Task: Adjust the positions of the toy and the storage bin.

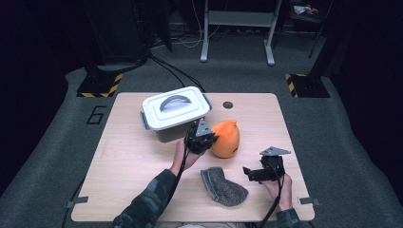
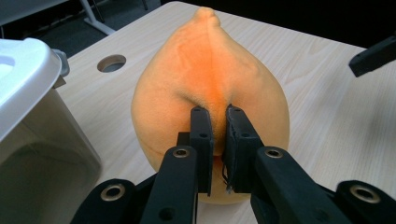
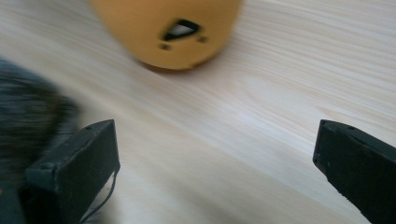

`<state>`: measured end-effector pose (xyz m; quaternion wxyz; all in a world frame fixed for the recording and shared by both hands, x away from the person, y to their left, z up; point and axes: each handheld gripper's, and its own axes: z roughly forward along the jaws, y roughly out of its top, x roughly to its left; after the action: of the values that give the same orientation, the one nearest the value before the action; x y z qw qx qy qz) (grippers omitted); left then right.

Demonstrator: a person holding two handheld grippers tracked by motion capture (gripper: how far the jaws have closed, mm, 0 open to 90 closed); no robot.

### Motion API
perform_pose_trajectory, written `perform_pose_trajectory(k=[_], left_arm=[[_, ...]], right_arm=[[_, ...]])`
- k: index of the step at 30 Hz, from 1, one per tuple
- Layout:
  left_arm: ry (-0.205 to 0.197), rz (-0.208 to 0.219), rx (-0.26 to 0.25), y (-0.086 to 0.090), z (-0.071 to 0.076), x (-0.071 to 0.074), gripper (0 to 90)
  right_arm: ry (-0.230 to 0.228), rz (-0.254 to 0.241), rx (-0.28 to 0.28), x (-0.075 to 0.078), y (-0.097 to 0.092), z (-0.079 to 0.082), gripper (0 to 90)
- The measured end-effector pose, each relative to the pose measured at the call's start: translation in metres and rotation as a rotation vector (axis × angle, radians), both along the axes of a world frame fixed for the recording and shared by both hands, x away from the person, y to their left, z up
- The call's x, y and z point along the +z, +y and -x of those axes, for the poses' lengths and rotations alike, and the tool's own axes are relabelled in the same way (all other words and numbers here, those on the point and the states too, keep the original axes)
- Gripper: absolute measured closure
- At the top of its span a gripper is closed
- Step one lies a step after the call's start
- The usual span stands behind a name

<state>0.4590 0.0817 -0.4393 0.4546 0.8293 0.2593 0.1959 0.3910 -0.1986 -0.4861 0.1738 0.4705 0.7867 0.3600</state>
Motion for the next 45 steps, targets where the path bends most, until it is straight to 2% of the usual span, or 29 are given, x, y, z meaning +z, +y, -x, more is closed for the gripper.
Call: perform_pose_trajectory(k=[3, 5, 7, 8, 10, 18, 19, 21, 28, 31, 45], left_arm=[[-0.034, -0.007, 0.003, 0.0, 0.001, 0.002, 83.5], [-0.05, -0.017, 0.0, 0.0, 0.002, 0.004, 83.6], [-0.057, -0.012, 0.003, 0.0, 0.003, 0.005, 83.7], [-0.066, -0.015, 0.0, 0.0, 0.003, 0.006, 83.7], [-0.065, -0.021, -0.006, 0.001, 0.004, 0.008, 83.7], [-0.101, -0.027, 0.0, 0.007, 0.008, 0.016, 83.7], [-0.104, -0.032, 0.003, 0.009, 0.009, 0.018, 83.7], [-0.104, -0.026, 0.003, 0.012, 0.011, 0.021, 83.7], [-0.12, -0.048, 0.002, 0.025, 0.018, 0.026, 83.6], [-0.123, -0.067, 0.009, 0.035, 0.023, 0.027, 83.6], [-0.123, -0.082, 0.044, 0.072, 0.042, 0.028, 83.5]], right_arm=[[0.017, 0.011, -0.078, -0.018, -0.013, -0.009, 0.0], [0.019, -0.006, -0.101, -0.024, -0.018, -0.012, 0.0], [0.013, 0.0, -0.134, -0.03, -0.023, -0.014, 0.0], [0.021, 0.008, -0.131, -0.033, -0.027, -0.017, 0.0], [0.034, -0.016, -0.152, -0.037, -0.03, -0.018, 0.0], [0.02, 0.021, -0.168, -0.04, -0.034, -0.019, 0.5], [0.006, 0.05, -0.162, -0.041, -0.033, -0.02, 0.6], [-0.003, 0.069, -0.161, -0.043, -0.03, -0.02, 0.4], [-0.013, 0.062, -0.152, -0.044, -0.03, -0.018, 0.4], [-0.013, 0.064, -0.155, -0.044, -0.03, -0.018, 0.4], [-0.012, 0.064, -0.157, -0.043, -0.03, -0.018, 0.5]])
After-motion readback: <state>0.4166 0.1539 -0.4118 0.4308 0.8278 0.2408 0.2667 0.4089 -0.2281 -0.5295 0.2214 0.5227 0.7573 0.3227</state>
